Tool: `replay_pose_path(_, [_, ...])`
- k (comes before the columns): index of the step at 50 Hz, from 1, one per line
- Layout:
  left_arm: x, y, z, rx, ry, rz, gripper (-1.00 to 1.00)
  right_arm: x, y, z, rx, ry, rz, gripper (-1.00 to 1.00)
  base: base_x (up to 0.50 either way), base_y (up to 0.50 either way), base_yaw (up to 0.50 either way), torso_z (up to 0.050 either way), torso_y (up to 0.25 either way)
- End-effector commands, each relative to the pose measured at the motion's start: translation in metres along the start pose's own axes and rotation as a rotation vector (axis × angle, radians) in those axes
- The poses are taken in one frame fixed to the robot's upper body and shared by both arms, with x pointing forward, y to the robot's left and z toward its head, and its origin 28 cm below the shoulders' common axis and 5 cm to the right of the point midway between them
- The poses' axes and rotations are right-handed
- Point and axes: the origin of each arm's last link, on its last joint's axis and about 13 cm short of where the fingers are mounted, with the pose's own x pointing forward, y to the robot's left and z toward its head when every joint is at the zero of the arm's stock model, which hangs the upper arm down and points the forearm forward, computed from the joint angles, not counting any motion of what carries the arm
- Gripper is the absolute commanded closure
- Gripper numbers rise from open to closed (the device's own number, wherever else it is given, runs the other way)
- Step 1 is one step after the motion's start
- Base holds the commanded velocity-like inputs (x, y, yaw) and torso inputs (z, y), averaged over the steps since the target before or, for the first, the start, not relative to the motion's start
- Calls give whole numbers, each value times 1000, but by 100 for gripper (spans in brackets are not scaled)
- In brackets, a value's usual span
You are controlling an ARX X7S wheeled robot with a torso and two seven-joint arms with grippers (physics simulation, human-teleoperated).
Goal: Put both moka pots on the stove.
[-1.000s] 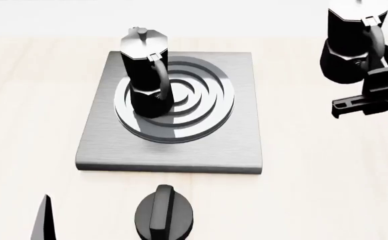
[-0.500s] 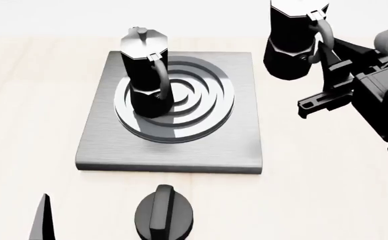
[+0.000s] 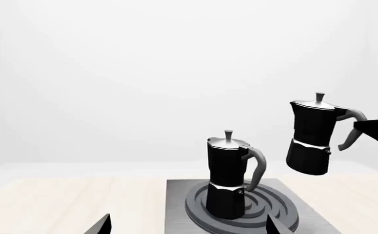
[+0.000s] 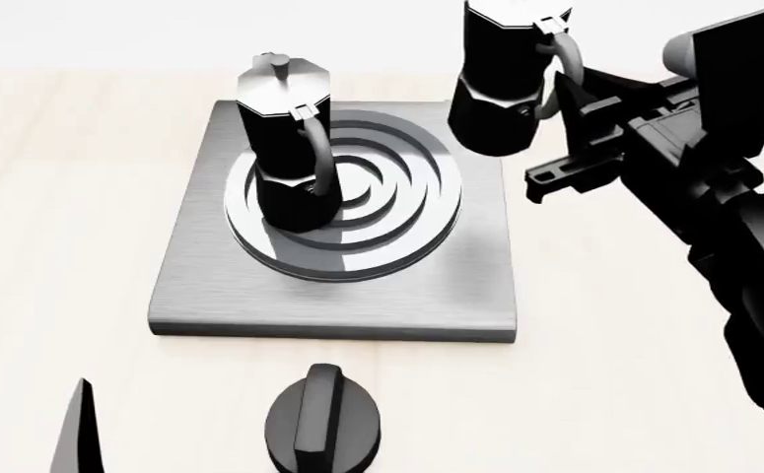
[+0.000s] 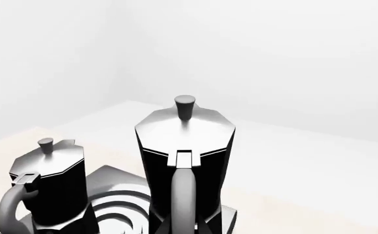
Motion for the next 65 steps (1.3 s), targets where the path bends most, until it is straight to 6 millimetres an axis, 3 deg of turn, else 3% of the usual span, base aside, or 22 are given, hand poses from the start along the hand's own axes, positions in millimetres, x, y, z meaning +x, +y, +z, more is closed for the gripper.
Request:
replay_pose_path(1, [0, 1, 1, -1, -2, 3, -100, 18, 6, 7, 33, -60, 14, 100, 0, 0, 0, 0, 0])
replay_pose_path(19, [0, 1, 0, -2, -1, 1, -100, 43, 26, -9, 68, -26, 32, 100, 0, 0, 0, 0, 1])
replay_pose_path(41, [0, 2, -2, -4, 0, 9, -100, 52, 45, -24, 41, -31, 54, 100, 0, 0, 0, 1, 1])
replay_pose_path(65, [1, 4, -1, -6, -1, 16, -100, 52, 53, -38, 36, 3, 52, 100, 0, 0, 0, 0, 1])
